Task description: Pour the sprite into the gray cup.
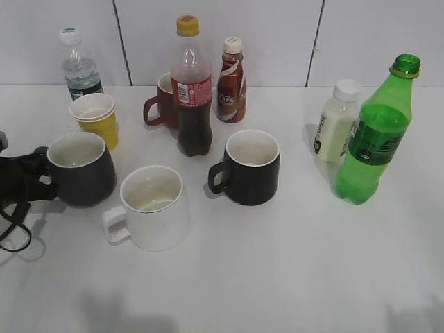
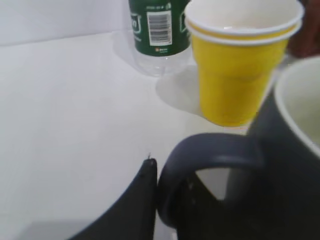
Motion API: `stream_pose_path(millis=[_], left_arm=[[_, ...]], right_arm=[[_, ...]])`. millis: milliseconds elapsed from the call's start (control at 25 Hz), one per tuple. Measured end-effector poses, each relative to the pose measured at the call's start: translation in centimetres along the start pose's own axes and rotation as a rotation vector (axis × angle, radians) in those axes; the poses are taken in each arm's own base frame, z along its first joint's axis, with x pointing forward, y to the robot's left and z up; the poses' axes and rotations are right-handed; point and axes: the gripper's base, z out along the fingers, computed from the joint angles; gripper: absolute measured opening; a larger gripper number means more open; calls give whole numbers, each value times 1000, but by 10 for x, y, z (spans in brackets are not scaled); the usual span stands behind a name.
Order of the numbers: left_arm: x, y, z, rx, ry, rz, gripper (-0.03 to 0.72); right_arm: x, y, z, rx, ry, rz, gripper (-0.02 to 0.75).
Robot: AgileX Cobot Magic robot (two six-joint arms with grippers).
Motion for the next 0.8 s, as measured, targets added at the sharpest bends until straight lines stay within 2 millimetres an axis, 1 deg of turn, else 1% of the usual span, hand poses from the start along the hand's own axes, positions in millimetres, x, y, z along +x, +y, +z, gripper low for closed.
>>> stream_pose_path(millis=[80, 160, 240, 320, 400, 480, 520, 600, 680, 760, 800], left_arm=[[-9, -1, -9, 1, -5, 16, 66], [-20, -2, -20, 2, -37, 27, 66], [-35, -2, -31, -1, -90, 36, 66], [-49, -3, -41, -7, -142, 43, 66], [-60, -3, -49, -12, -181, 51, 66], [-71, -3, -57, -16, -217, 47, 66], [-76, -3, -61, -16, -235, 35, 66], [-86, -3, -67, -17, -266, 15, 66], [-93, -3, -73, -18, -285, 10, 66], [-99, -4, -78, -19, -289, 13, 66], [-101, -4, -80, -16, -291, 20, 66]], right_arm=[[-10, 2, 4, -21, -28, -33, 473], [-28, 1, 14, -13, -116, -66, 456], [-47, -2, 34, -4, -200, -74, 449], [-59, -5, 63, -2, -204, -63, 449], [-64, -8, 93, 1, -164, -51, 449], [-62, -11, 127, -6, -76, -24, 449], [-60, -13, 140, -8, -33, -32, 449], [-48, -15, 171, -17, 98, -31, 451], [-37, -17, 187, -25, 180, -33, 473], [-28, -19, 201, -23, 249, -26, 522], [-24, -20, 208, -19, 278, -16, 563]])
